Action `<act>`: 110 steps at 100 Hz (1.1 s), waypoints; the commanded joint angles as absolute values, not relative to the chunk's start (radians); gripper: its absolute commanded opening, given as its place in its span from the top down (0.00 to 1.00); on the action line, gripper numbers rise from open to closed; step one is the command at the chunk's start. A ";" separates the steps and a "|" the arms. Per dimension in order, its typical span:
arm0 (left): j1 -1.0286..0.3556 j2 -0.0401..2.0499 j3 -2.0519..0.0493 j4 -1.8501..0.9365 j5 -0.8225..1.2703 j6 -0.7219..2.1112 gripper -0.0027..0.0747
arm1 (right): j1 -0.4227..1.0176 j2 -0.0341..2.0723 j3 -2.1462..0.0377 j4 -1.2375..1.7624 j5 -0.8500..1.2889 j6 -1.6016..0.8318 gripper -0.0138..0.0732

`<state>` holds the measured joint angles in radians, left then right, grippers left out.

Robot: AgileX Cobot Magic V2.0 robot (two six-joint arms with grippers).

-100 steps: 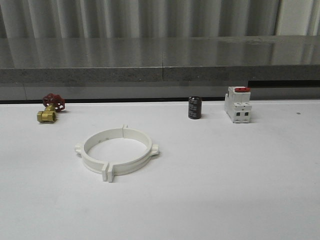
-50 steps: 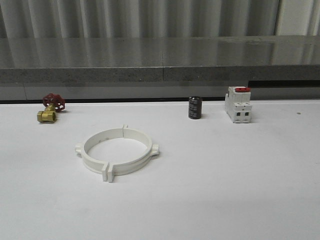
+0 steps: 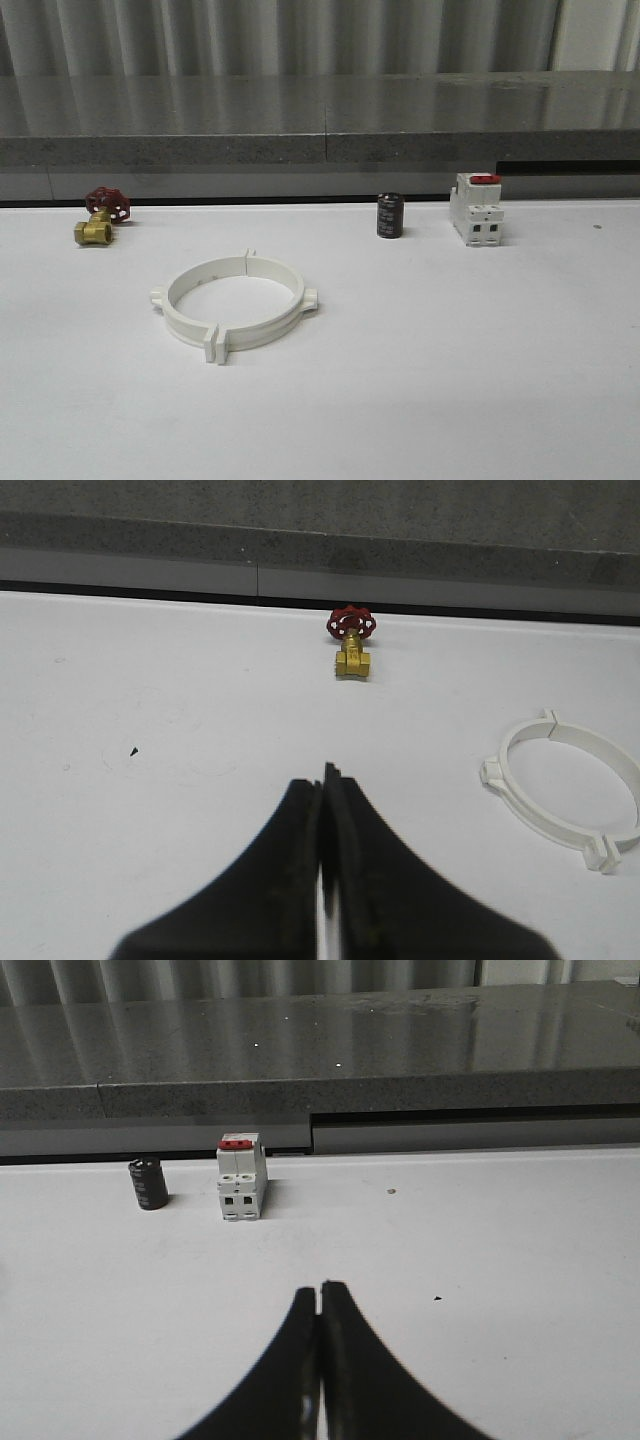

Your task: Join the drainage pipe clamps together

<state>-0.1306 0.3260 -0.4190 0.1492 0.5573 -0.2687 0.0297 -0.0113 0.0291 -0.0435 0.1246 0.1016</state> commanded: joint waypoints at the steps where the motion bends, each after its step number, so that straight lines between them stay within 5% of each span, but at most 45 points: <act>1: -0.130 0.332 -0.446 0.152 0.481 -0.271 0.99 | 0.030 -0.030 0.009 -0.054 0.038 0.093 0.92; 44: -0.130 0.327 -0.411 0.154 0.470 -0.271 0.99 | 0.030 -0.030 0.009 -0.054 0.038 0.093 0.92; 78: -0.128 0.183 -0.182 0.135 -0.011 -0.271 0.99 | 0.030 -0.030 0.009 -0.054 0.038 0.093 0.92; 110: -0.100 -0.024 0.008 0.135 -0.043 -0.271 0.99 | 0.030 -0.030 0.009 -0.054 0.038 0.093 0.92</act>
